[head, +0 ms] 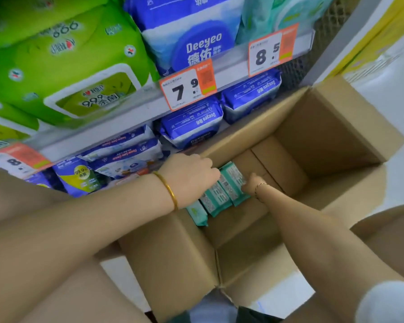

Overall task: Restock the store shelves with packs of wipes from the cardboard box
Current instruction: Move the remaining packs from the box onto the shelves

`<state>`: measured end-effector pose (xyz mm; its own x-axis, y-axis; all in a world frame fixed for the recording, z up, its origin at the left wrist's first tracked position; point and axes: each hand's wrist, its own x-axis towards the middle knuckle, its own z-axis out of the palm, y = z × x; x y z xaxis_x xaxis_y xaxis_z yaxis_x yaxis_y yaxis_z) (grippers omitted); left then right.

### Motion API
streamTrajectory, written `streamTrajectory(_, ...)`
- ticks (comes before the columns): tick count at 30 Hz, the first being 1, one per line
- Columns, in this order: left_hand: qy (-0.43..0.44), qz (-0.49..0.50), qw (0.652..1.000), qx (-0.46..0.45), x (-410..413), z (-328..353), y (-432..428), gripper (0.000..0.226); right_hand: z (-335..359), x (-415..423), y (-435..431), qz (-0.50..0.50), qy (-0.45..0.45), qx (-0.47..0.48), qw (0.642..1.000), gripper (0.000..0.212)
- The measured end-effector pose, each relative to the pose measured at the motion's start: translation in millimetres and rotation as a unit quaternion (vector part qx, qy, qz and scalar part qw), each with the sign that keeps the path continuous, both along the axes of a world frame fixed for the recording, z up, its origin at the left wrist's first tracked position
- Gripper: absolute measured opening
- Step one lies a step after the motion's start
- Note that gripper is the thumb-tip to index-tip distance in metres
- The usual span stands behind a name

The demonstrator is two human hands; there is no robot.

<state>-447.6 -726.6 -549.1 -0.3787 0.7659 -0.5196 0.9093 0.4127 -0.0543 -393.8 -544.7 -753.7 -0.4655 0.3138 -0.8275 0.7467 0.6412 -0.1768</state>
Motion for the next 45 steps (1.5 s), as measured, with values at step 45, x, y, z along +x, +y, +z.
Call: streamTrajectory(45,-0.519,0.589,0.48,0.392,13.4,45.4,7.2,0.038,238.6,64.6,-0.9,0.004,0.521,-0.035,0.853,0.036)
